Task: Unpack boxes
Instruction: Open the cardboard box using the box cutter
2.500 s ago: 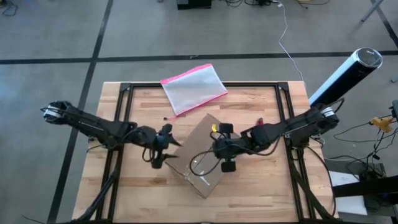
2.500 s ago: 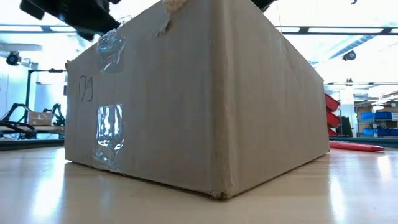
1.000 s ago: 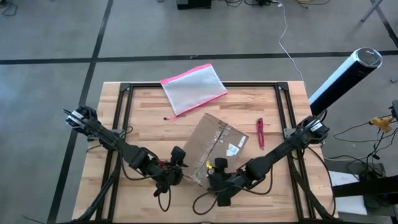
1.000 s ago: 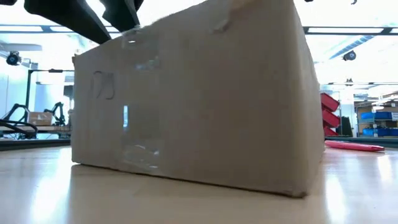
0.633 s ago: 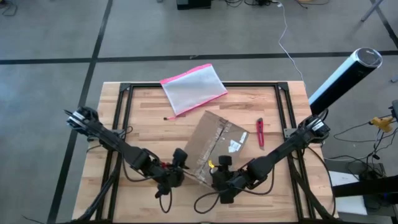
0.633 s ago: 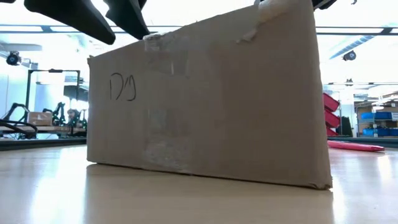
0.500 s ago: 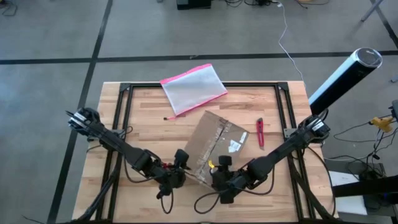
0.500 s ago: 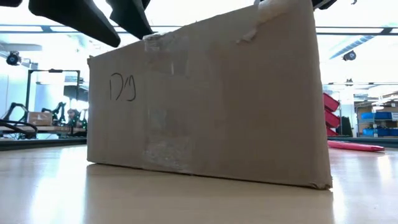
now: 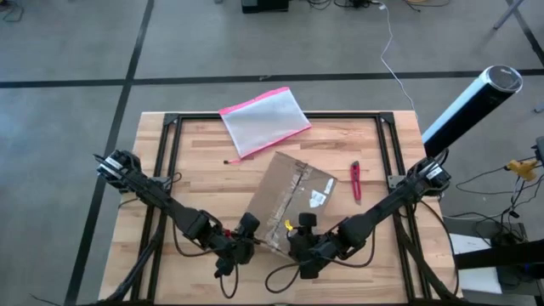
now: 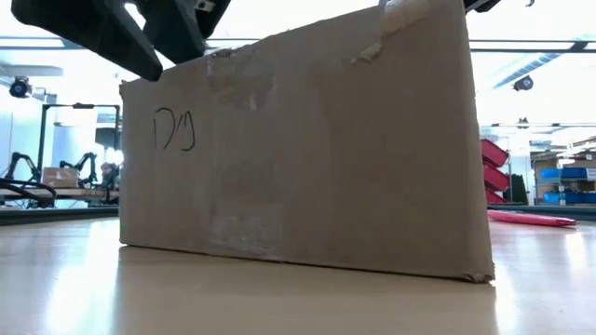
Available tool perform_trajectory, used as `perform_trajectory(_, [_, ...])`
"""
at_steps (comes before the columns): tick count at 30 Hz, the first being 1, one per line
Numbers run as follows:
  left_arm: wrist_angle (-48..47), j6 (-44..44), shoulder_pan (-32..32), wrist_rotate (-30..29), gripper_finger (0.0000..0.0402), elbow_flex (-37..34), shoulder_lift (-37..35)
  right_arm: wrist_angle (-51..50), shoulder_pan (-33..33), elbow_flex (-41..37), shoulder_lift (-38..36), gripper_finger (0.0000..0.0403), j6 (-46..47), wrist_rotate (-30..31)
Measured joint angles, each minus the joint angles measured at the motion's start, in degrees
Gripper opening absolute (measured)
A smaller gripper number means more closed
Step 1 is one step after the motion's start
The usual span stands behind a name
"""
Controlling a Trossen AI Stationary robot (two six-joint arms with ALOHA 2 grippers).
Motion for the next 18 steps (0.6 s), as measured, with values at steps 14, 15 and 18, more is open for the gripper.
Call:
perform_trajectory(14, [-1.47, -5.77, 4.46, 6.33, 0.0049, 0.02, 3.48, 0.97, -0.04, 0.00, 0.00, 0.0174, -0.66, 0.62])
perform_trajectory(15, [-1.47, -5.81, 4.70, 6.33, 0.0047, 0.02, 3.54, 0.98, -0.04, 0.04, 0.00, 0.0174, -0.71, 0.62])
perform_trajectory(18, [-1.83, -5.87, 4.84, 4.58, 0.0025, 0.07, 3.54, 0.77, -0.04, 0.82, 0.02, 0.0174, -1.53, 0.58])
